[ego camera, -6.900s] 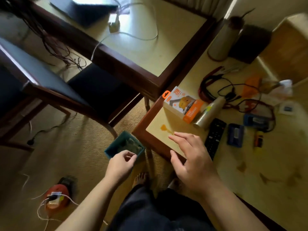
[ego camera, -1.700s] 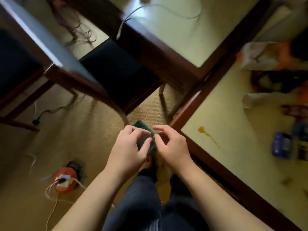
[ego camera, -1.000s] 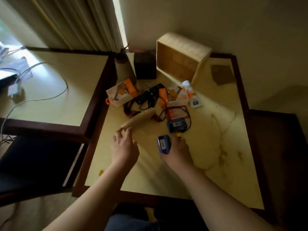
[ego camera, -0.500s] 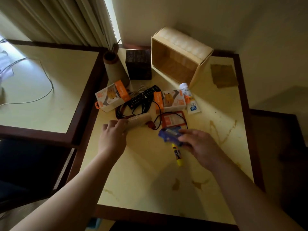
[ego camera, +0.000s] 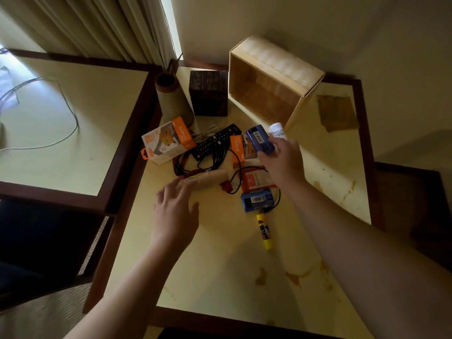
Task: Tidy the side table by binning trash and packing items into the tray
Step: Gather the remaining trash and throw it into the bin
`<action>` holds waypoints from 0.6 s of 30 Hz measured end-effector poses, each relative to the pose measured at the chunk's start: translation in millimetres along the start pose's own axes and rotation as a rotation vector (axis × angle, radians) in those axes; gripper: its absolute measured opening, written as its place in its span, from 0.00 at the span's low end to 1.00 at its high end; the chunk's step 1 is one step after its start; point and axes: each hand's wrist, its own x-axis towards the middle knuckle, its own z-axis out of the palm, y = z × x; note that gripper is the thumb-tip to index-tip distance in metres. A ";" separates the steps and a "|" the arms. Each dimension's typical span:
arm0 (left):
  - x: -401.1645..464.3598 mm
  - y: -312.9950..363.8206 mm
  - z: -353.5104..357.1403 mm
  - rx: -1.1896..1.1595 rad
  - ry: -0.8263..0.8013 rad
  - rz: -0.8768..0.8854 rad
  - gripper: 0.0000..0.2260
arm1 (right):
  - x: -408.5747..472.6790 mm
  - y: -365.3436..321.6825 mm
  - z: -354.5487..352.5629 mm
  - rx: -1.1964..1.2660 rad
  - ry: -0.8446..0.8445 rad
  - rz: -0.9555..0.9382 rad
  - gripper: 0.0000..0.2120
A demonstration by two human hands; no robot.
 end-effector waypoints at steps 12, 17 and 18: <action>18.8 -5.8 4.0 0.009 -0.071 0.026 0.22 | -182.4 61.3 6.7 -0.180 -0.212 0.297 0.19; 14.2 2.0 5.1 0.091 -0.075 0.035 0.22 | -156.8 85.6 -16.9 -0.124 0.000 0.440 0.16; 8.9 5.7 6.3 0.104 -0.064 0.032 0.21 | -144.4 85.3 -20.9 -0.124 0.025 0.439 0.16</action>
